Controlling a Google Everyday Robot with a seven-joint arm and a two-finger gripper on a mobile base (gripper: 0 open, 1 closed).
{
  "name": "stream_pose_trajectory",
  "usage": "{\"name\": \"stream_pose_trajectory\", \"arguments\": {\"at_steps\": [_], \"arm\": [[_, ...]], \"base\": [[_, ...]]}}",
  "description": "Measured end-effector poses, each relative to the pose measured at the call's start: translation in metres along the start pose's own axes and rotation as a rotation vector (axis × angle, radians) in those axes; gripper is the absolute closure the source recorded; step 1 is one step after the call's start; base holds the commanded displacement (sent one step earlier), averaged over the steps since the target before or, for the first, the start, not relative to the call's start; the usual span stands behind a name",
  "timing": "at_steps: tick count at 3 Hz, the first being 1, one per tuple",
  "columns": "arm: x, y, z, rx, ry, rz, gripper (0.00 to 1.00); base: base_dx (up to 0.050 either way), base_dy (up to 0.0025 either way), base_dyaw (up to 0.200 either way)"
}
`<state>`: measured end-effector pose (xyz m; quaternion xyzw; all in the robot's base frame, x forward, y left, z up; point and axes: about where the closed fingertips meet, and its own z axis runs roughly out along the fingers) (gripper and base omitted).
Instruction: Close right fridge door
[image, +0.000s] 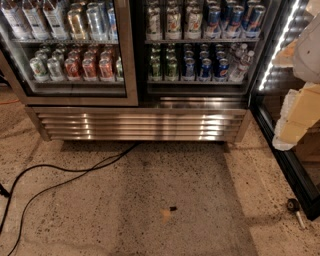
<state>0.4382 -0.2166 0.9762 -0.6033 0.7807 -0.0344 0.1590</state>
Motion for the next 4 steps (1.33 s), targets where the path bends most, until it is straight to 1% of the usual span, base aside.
{"name": "stream_pose_trajectory", "arguments": {"at_steps": [1,4], "arm": [[0.0,0.0,0.0,0.0,0.0,0.0,0.0],[0.0,0.0,0.0,0.0,0.0,0.0,0.0]], "base": [[-0.05,0.00021,-0.002],[0.0,0.00001,-0.197]]}}
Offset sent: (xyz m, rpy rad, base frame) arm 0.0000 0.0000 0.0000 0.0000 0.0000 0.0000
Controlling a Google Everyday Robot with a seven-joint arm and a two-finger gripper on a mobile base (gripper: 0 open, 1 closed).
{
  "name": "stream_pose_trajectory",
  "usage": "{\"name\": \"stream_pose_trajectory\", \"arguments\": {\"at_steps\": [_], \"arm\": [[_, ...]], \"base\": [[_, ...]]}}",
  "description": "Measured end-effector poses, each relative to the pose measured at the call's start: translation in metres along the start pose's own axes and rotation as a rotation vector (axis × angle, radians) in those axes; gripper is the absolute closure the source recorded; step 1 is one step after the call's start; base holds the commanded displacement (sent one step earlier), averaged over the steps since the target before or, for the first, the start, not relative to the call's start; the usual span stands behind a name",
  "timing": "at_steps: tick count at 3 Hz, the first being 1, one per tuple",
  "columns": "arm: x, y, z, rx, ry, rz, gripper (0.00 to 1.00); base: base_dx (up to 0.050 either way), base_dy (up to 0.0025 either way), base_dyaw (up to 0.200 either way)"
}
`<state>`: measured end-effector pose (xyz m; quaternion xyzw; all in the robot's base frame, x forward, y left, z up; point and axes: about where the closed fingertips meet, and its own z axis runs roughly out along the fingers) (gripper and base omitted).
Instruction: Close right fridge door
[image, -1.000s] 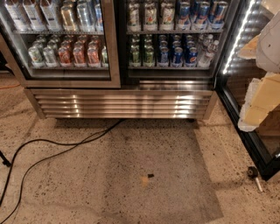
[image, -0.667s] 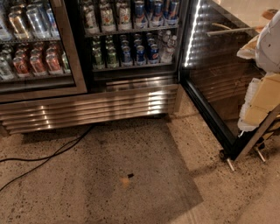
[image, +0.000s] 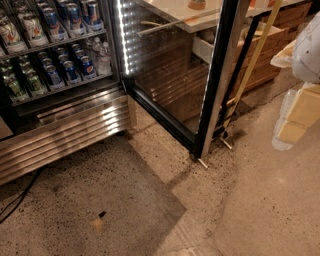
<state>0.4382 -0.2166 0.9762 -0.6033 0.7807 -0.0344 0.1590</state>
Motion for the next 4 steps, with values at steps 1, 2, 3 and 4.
{"name": "stream_pose_trajectory", "arguments": {"at_steps": [1,2,3,4], "arm": [[0.0,0.0,0.0,0.0,0.0,0.0,0.0],[0.0,0.0,0.0,0.0,0.0,0.0,0.0],[0.0,0.0,0.0,0.0,0.0,0.0,0.0],[-0.0001,-0.0001,-0.0001,0.0,0.0,0.0,0.0]], "base": [[0.035,0.00248,0.143],[0.033,-0.00252,-0.15],[0.048,0.0,0.0],[0.05,-0.00004,0.001]]}}
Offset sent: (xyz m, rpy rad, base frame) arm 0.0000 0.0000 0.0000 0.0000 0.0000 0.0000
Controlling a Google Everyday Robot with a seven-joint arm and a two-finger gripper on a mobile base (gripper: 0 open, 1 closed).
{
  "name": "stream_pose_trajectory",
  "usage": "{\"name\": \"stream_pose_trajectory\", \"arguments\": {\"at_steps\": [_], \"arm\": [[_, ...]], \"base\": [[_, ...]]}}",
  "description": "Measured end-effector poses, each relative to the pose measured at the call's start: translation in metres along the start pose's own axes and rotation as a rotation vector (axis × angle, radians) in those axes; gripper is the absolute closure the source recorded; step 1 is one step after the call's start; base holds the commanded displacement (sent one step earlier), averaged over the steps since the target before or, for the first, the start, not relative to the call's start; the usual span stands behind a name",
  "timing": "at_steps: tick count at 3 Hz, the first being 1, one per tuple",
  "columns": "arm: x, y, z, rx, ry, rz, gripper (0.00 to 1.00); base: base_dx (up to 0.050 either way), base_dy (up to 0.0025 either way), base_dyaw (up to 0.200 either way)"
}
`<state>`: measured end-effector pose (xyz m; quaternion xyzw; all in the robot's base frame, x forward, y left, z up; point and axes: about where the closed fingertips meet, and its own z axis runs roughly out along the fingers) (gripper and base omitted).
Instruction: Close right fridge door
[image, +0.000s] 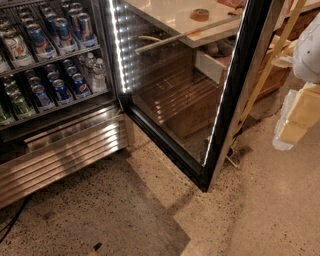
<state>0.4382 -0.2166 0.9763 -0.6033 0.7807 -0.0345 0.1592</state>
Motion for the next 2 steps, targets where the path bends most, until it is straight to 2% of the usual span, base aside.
{"name": "stream_pose_trajectory", "arguments": {"at_steps": [1,2], "arm": [[-0.002,-0.008,-0.002,-0.002,-0.006,0.002,0.0],[-0.001,-0.04,0.008,-0.054,-0.046,0.029,0.0]], "base": [[0.0,0.0,0.0],[0.0,0.0,0.0]]}}
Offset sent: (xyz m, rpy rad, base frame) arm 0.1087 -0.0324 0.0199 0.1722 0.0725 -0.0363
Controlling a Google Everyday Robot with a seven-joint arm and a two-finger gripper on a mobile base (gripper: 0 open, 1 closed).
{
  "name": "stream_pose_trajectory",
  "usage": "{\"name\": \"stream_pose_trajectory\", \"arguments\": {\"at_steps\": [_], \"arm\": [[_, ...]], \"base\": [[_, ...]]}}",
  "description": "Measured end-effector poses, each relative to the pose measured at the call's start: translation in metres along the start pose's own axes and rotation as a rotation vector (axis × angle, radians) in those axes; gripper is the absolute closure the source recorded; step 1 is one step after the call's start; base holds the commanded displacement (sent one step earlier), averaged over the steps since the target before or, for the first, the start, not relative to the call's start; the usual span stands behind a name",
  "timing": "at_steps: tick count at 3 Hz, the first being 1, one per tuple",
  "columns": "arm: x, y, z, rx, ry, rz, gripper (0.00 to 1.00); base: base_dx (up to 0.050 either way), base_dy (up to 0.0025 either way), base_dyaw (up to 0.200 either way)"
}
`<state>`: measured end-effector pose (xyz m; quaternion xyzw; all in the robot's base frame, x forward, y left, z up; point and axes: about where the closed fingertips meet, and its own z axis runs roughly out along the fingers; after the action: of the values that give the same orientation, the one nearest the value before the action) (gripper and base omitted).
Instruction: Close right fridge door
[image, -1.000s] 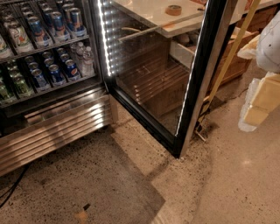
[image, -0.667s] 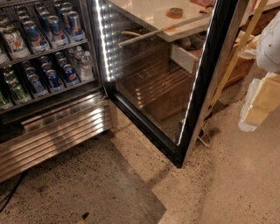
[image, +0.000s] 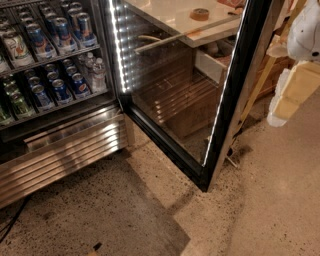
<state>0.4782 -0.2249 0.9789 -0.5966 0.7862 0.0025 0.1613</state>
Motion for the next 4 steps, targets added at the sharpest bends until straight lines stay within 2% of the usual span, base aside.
{"name": "stream_pose_trajectory", "arguments": {"at_steps": [1,2,3,4], "arm": [[-0.002,-0.038,-0.001,-0.004,-0.048,0.028,0.0],[-0.007,-0.051,-0.006,0.039,-0.071,0.029,0.0],[-0.007,-0.051,-0.006,0.039,-0.071,0.029,0.0],[-0.005,-0.059,0.013,0.007,-0.053,0.039,0.0]], "base": [[0.0,0.0,0.0],[0.0,0.0,0.0],[0.0,0.0,0.0],[0.0,0.0,0.0]]}}
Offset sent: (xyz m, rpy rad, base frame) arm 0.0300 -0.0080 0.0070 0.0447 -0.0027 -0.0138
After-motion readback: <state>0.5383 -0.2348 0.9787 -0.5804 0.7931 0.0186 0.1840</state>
